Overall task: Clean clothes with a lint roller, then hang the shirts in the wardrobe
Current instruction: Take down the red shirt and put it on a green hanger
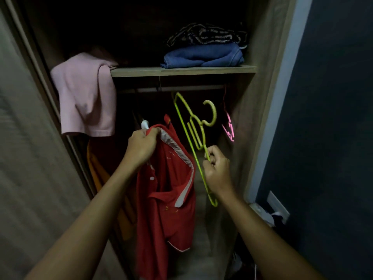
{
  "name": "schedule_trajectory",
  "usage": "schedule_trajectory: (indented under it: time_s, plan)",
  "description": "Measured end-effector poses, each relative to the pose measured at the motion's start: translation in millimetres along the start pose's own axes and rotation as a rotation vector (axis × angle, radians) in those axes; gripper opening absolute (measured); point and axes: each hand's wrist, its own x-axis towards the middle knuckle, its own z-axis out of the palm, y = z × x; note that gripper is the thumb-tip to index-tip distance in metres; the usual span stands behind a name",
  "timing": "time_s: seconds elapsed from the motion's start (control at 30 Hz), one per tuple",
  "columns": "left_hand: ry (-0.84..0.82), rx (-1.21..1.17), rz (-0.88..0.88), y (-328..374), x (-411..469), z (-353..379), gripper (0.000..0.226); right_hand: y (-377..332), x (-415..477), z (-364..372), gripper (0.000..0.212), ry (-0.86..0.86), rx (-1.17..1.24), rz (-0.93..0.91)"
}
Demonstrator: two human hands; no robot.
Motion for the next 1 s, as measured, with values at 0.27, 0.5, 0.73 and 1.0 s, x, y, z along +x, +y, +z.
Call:
schedule_trajectory:
  time_s: [0.27,0.5,0.73,1.0]
  plan:
    - [-0.039,0.006,0.043,20,-39,-34,0.050,-54,-49,-12,0.022,0.069,0.148,-0.008]
    - [-0.020,-0.019,0.068,35,-45,-61,0.033,-84,-56,-15,0.026,0.074,0.210,-0.090]
    - [-0.022,-0.009,0.128,51,-45,-72,0.033,-119,-43,-14,0.040,0.175,0.342,-0.025]
    - [-0.290,-0.193,0.176,90,-63,-74,0.037,-171,-13,-15,0.029,0.203,0.817,-0.080]
